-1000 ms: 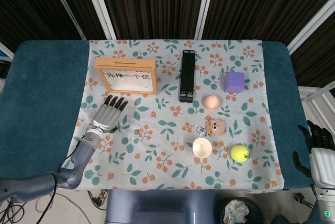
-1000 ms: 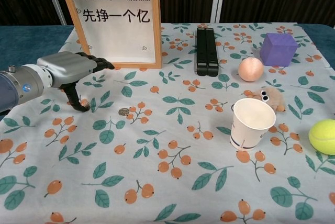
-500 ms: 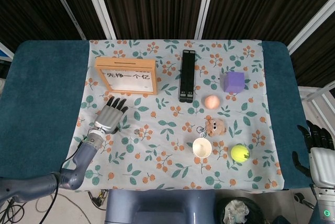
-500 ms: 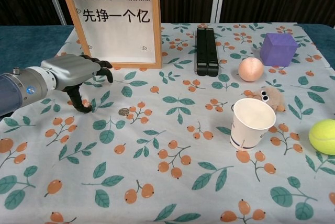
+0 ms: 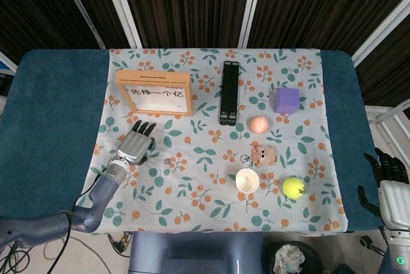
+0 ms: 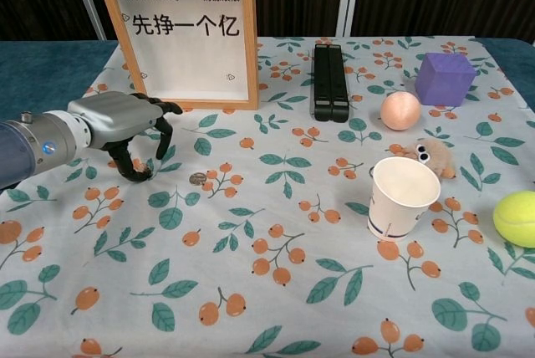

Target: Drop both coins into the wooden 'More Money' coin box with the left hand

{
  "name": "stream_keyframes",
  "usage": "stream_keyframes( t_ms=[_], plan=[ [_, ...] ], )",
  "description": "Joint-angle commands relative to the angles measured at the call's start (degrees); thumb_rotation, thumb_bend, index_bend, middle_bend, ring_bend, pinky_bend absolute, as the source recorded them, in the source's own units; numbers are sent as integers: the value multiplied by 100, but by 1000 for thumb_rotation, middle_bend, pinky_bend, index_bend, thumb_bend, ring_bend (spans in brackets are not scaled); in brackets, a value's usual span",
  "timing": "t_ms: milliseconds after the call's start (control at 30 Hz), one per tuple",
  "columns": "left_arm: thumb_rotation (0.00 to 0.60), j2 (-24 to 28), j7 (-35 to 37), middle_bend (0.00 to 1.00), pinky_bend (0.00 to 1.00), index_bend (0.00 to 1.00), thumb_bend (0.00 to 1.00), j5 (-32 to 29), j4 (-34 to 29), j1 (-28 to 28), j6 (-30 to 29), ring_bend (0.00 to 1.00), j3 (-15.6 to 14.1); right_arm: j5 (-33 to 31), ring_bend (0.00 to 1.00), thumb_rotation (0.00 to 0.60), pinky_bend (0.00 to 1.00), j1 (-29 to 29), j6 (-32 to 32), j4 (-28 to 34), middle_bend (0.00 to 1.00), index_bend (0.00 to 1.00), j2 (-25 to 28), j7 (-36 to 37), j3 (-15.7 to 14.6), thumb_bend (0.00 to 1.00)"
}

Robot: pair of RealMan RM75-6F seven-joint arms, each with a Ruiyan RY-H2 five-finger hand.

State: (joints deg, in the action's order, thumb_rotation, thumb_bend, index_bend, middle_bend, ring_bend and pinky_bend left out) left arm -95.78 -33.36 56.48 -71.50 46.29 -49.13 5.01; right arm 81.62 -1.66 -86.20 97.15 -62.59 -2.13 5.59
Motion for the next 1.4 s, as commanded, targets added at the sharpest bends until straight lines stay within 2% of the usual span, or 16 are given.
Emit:
stream_keyframes(
  t_ms=[33,433,467,567,633,1000,1233,1400],
  plan=[
    [600,-7,64,0,0,552,212,43,10,-7,-10,0,5,-2,0,600,0,0,2,1,20,152,1,3,-1,511],
    [600,-18,59,0,0,578,237,11,69,-9,20,0,-2,-51,0,600,0,-1,34,39,20,152,19,-10,0,513],
    [600,-12,62,0,0,579,248,15,61,-10,22,0,-4,-48,0,600,0,-1,31,40,20,152,18,-9,1,512],
    [600,3,59,0,0,589,376,21,52,-10,33,0,-16,-47,0,600,0,0,31,38,19,152,18,-7,0,513],
    [600,6,51,0,0,592,401,9,70,-8,51,0,-24,-53,0,600,0,-1,35,40,19,152,16,-3,0,512],
    [600,-21,-12,0,0,594,400,-98,107,16,127,0,-34,-77,0,600,0,-4,55,60,19,152,27,13,3,512],
    [600,55,147,0,0,612,485,-115,35,1,96,0,63,-48,0,600,0,-3,45,48,20,152,23,33,-4,512],
    [600,226,157,0,0,632,489,-199,-100,29,147,0,122,-54,0,600,0,-2,41,48,20,152,24,40,1,512]
  ],
)
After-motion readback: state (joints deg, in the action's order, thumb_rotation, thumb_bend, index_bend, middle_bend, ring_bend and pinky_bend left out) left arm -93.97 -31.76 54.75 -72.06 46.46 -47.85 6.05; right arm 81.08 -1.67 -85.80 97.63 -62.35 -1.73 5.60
